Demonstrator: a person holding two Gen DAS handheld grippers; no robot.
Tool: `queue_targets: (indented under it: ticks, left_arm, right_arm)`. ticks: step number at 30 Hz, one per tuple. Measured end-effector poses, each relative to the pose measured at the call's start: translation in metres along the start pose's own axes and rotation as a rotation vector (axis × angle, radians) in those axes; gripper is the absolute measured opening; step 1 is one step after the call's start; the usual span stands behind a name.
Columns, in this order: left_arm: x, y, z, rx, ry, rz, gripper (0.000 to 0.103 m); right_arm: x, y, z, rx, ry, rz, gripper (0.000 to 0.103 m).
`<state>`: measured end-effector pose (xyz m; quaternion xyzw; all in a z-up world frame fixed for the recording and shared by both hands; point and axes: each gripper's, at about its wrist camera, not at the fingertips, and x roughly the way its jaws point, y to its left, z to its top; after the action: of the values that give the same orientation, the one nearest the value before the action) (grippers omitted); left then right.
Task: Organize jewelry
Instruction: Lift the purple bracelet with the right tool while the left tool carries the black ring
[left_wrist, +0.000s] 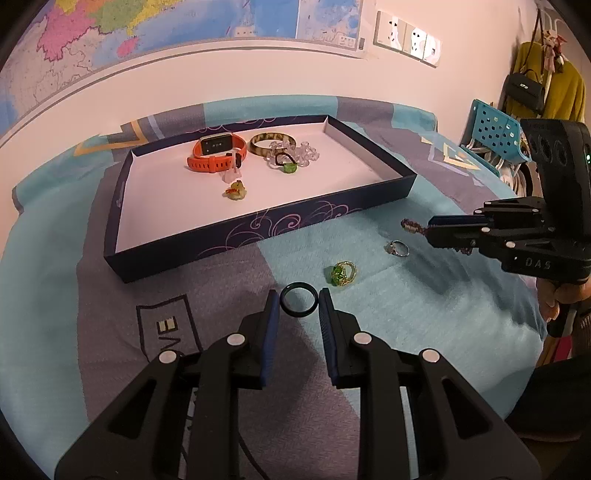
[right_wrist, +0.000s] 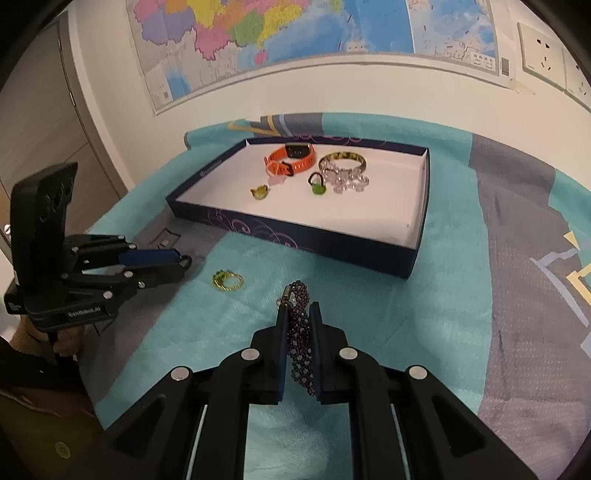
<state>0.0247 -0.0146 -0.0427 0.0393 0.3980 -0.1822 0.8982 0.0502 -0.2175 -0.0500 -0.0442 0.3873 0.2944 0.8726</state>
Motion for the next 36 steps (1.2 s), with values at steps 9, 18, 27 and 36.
queue_targets:
  ticks: [9, 18, 27, 36]
  left_arm:
    - [-0.007, 0.001, 0.006, -0.003, -0.021, 0.001, 0.022]
    - [-0.012, 0.003, 0.018, 0.003, -0.052, 0.014, 0.022]
    - [-0.011, 0.009, 0.039, 0.010, -0.084, 0.040, 0.022]
    - [-0.006, 0.023, 0.056, -0.015, -0.104, 0.053, 0.022]
  right_arm:
    - [-0.010, 0.000, 0.014, 0.013, -0.053, 0.027, 0.010]
    - [-0.011, 0.000, 0.029, -0.002, -0.083, 0.030, 0.010]
    - [-0.003, -0.002, 0.055, -0.025, -0.108, 0.033, 0.010]
    - [0.011, -0.001, 0.075, -0.048, -0.108, 0.030, 0.010]
